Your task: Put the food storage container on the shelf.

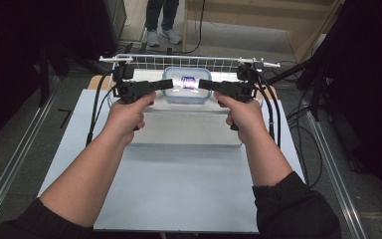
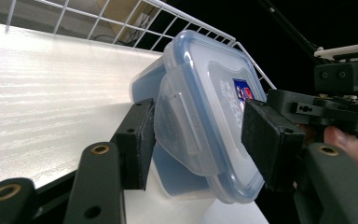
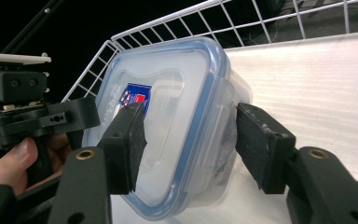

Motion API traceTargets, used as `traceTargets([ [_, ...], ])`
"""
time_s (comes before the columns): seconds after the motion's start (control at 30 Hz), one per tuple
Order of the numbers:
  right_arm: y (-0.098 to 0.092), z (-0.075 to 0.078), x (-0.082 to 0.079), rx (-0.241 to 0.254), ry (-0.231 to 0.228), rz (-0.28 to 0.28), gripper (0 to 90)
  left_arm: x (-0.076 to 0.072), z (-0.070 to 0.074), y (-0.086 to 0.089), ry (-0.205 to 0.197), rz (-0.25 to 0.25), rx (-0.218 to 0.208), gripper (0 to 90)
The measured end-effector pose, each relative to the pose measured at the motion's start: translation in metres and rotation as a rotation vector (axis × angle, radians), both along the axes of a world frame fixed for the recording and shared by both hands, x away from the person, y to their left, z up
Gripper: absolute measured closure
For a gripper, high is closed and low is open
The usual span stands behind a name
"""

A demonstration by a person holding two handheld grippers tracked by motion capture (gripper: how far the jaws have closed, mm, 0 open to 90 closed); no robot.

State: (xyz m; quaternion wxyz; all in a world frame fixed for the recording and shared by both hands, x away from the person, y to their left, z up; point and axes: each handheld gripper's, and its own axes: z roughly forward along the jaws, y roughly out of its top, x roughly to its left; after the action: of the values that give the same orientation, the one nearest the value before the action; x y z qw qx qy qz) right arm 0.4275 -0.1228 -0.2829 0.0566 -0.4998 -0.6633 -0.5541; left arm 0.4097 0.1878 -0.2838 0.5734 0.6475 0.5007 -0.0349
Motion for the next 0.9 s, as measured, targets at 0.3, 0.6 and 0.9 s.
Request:
traceTargets([
  [0.3, -0.006, 0.000, 0.002, -0.044, -0.042, -0.048, 32.4, -0.005, 0.007, 0.000, -0.055, 0.039, 0.069, 38.1],
  [0.6, -0.011, 0.014, -0.020, -0.083, -0.122, -0.047, 31.7, -0.023, 0.017, 0.003, -0.107, 0.038, 0.093, 37.1],
  [0.9, -0.019, 0.015, -0.041, -0.116, -0.165, -0.060, 31.5, -0.050, 0.012, 0.003, -0.158, 0.048, 0.141, 33.6],
])
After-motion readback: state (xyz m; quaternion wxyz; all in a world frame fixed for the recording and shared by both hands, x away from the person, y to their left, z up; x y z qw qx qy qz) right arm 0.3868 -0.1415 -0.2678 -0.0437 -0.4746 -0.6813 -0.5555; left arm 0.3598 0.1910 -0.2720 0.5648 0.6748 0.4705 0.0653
